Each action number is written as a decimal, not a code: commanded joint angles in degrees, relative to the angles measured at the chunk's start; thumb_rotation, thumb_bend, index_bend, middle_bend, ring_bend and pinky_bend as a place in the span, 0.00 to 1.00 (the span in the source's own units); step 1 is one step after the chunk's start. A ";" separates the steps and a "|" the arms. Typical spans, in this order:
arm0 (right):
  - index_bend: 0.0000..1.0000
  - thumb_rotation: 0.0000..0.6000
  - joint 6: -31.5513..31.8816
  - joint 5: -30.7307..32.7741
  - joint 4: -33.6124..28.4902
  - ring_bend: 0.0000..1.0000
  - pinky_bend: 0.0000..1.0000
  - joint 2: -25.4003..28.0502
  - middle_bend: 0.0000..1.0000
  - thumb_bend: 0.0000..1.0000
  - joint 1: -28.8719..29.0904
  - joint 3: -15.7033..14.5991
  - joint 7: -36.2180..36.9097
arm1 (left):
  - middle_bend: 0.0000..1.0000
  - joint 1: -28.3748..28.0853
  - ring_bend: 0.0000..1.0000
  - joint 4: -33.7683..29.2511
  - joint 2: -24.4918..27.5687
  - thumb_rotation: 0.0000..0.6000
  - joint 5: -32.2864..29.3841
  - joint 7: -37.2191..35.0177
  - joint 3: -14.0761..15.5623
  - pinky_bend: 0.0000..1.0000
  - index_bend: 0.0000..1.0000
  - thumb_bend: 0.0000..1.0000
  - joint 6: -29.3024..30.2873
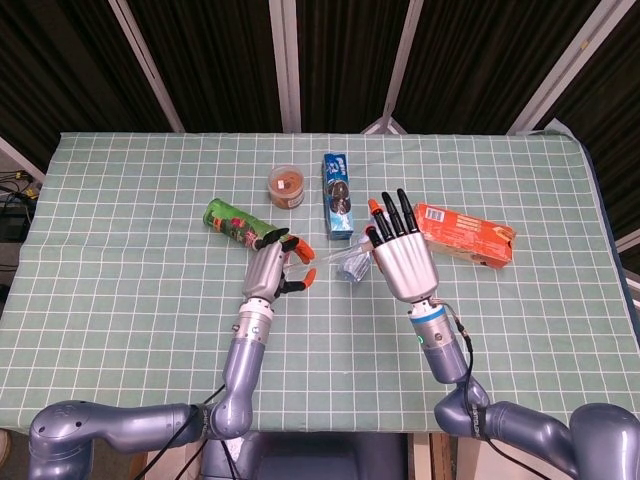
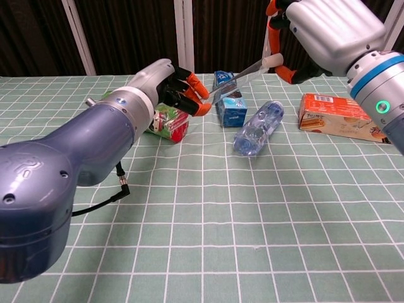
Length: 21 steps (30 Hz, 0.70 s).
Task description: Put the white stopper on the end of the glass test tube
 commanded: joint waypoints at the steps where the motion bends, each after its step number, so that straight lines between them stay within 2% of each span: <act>1: 0.61 1.00 -0.02 0.02 0.12 0.12 0.07 -0.05 0.23 0.44 -0.02 -0.12 -0.08 | 0.51 -0.03 0.11 0.16 -0.07 1.00 0.06 -0.12 0.09 0.00 0.57 0.67 -0.13; 21: 0.61 1.00 0.22 -0.03 0.41 0.12 0.07 0.10 0.23 0.45 -0.21 -0.71 -0.78 | 0.51 0.39 0.11 -1.33 -0.65 1.00 -1.69 0.25 -0.36 0.00 0.57 0.67 0.70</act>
